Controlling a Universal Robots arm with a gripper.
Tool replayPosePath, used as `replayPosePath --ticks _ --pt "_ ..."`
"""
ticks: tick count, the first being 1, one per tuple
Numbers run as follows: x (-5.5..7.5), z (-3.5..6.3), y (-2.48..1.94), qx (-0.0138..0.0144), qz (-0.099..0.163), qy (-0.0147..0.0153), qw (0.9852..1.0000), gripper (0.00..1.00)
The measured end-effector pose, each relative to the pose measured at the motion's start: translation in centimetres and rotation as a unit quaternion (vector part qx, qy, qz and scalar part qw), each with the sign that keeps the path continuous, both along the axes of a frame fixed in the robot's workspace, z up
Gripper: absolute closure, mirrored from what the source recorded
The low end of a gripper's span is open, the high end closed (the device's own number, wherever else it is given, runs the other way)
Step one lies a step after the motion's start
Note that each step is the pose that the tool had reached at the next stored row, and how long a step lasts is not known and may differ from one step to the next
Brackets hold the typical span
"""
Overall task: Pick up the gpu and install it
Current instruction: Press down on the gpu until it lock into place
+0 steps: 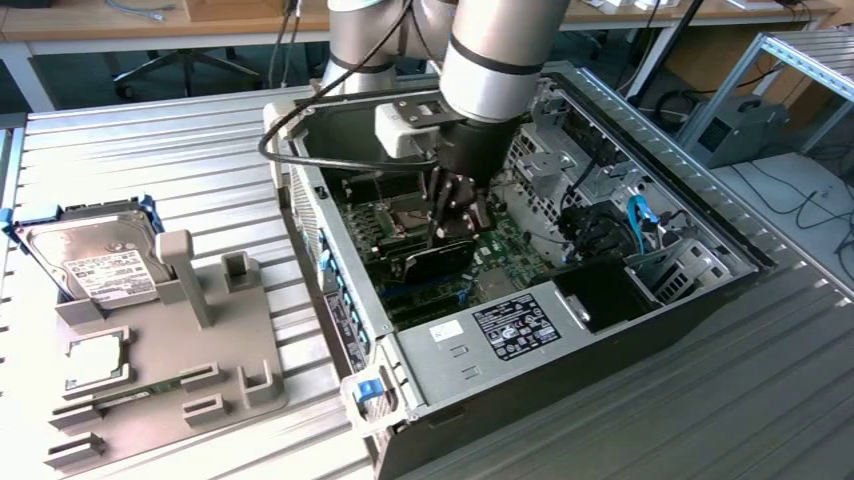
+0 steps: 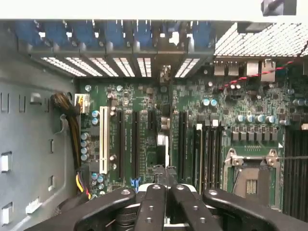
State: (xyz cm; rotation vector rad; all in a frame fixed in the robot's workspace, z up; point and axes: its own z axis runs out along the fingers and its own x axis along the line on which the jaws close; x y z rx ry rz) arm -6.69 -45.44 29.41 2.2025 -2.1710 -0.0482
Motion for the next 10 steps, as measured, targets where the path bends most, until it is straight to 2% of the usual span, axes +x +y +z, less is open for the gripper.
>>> replayPosePath --ticks 1,2,3,10 --pt "-1.5 -0.08 -0.01 0.0001 0.0 0.0 1.0 0.89" --pt "-2.5 -0.19 0.39 -0.0003 0.0 0.0001 1.0 0.89" --pt "-3.4 -0.55 0.99 -0.0001 0.0 0.0 1.0 0.89" --pt "-4.3 -1.4 0.89 -0.0002 0.0 0.0 1.0 0.89"
